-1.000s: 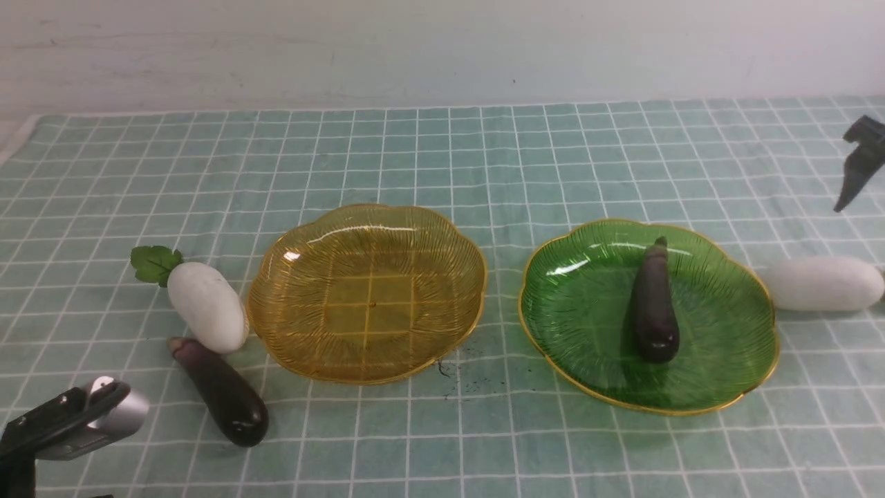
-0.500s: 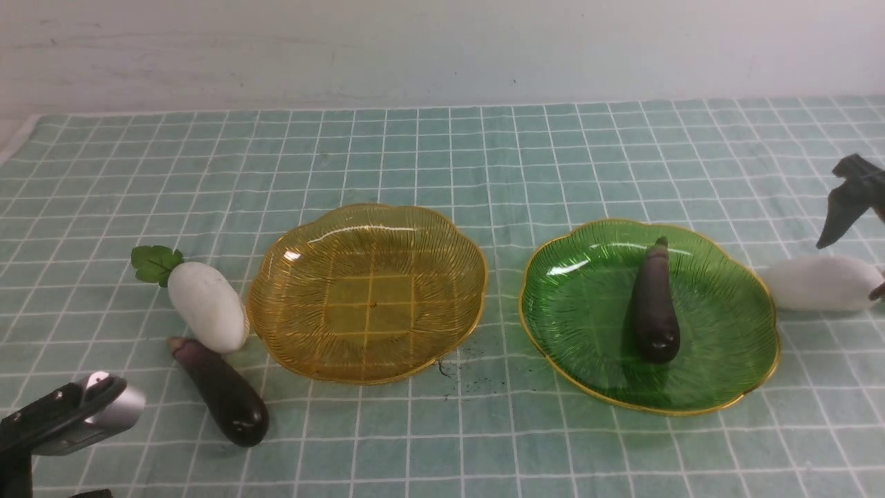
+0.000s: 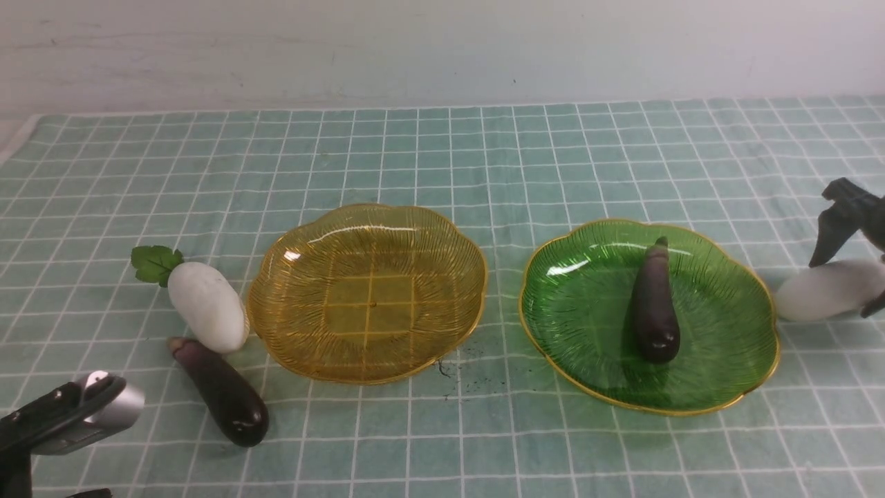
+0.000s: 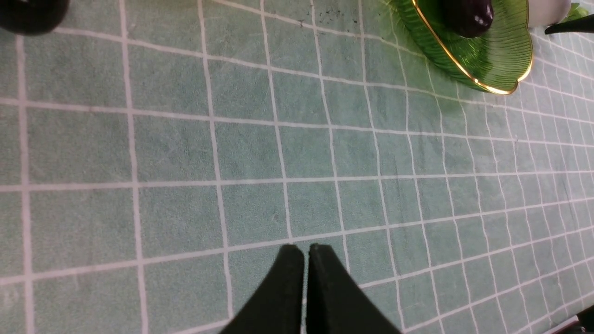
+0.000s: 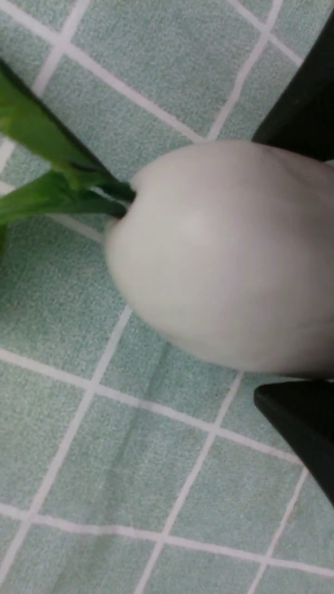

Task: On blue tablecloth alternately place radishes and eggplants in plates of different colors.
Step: 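Place the white radish onto the plate beside the other radish with the right gripper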

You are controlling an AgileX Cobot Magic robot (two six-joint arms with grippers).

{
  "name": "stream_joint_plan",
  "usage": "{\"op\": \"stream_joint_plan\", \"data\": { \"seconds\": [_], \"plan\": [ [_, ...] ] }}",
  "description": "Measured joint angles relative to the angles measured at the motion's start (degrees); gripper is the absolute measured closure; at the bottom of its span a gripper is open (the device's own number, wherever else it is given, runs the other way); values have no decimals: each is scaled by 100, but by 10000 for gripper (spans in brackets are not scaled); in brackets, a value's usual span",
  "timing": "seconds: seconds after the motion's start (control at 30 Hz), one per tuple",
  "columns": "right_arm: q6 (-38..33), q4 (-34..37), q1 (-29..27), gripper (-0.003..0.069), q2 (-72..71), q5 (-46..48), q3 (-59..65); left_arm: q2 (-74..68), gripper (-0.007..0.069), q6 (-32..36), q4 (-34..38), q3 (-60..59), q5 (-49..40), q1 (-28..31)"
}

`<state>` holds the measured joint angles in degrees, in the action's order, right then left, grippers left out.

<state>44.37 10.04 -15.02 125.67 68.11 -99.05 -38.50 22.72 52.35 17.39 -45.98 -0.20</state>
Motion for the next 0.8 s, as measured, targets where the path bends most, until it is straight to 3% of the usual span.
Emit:
{"op": "stream_joint_plan", "data": {
  "seconds": [0.4,0.63,0.8],
  "plan": [
    [-107,-533,0,97,104,-89,0,0,629,0,0,0,2,0],
    [-920,-471,0,198,240,144,0,0,629,0,0,0,2,0],
    [-1494,-228,0,198,228,182,-102,0,629,0,0,0,2,0]
  ]
}}
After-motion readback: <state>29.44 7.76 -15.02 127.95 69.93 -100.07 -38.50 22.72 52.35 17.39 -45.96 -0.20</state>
